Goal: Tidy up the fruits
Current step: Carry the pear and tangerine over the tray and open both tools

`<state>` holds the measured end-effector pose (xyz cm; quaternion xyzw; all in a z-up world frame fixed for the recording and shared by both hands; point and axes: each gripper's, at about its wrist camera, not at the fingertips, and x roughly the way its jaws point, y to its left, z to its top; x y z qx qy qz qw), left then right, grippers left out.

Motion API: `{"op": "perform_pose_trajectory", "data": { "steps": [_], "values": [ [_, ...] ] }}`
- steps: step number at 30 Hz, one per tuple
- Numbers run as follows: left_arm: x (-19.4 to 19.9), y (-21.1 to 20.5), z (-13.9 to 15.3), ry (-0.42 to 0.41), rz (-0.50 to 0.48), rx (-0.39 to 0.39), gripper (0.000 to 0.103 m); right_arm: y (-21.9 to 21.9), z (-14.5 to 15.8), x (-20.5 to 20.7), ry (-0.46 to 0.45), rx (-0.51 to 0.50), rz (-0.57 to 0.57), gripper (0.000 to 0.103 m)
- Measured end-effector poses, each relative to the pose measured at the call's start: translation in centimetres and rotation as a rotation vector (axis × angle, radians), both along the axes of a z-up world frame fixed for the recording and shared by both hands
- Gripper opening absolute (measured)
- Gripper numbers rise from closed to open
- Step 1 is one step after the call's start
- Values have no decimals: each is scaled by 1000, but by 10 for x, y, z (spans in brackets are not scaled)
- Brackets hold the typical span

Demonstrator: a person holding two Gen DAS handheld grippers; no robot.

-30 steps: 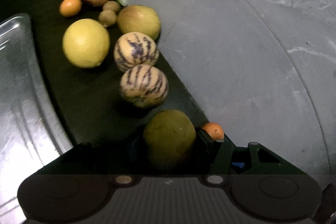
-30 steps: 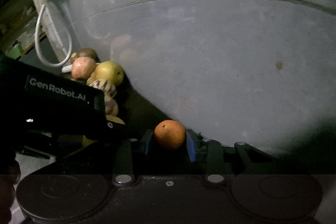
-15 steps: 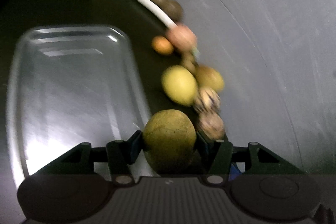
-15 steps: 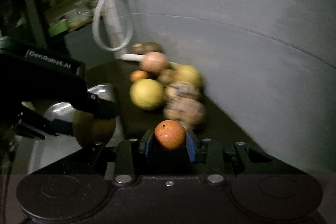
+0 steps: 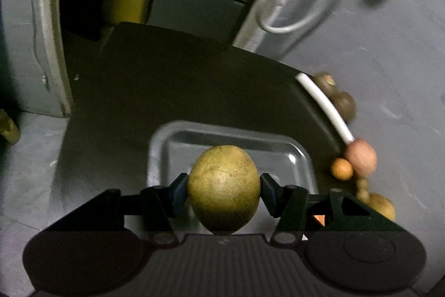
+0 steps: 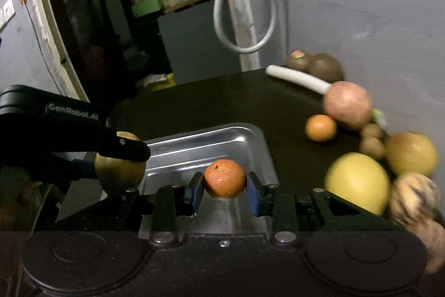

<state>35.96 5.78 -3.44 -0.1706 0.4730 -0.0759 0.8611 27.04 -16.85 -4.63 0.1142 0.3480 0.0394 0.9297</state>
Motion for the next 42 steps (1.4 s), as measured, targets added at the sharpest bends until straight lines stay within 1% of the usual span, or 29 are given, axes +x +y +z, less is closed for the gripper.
{"op": "perform_pose_trajectory", "data": {
  "steps": [4,7,16,18,21,22,23,24,25,26,27,29,30,32,35,38,42],
  "values": [
    [9,3,-10,9,20,15,59,16,-9,23,45,-28,41,35],
    [12,3,-15,15,22,22,59,20,-15,32,66,-46,50,35],
    [17,-4,-26,34,9,37,59,22,-21,36,76,-62,57,35],
    [17,-7,-26,28,4,52,60,23,-21,35,75,-63,56,36],
    [18,-8,-25,35,-2,58,60,21,-21,33,73,-55,50,38],
    [18,-7,-24,40,-1,57,61,20,-20,31,69,-52,48,42],
    [16,-7,-23,37,0,56,65,19,-19,28,66,-49,44,46],
    [14,-7,-21,28,1,53,68,18,-18,25,63,-48,40,47],
    [11,-7,-19,18,0,48,74,16,-16,20,58,-44,35,51],
    [7,-7,-15,8,-4,45,77,13,-13,14,48,-39,29,58],
    [5,-9,-13,-2,-11,42,78,11,-10,9,38,-37,21,62],
    [-6,-11,-4,-32,-31,42,86,6,-4,-6,15,-40,2,76],
    [-12,-12,0,-47,-36,42,88,4,0,-13,5,-45,-5,79],
    [-24,-13,9,-75,-50,36,93,-3,6,-31,-14,-63,-25,88],
    [-43,-17,22,-116,-78,42,100,-13,18,-58,-37,-88,-67,97],
    [-67,-23,33,-164,-122,80,103,-22,27,-85,-46,-108,-110,100],
    [-102,-31,44,-200,-197,123,103,-31,34,-121,-49,-128,-167,102]
  ]
}}
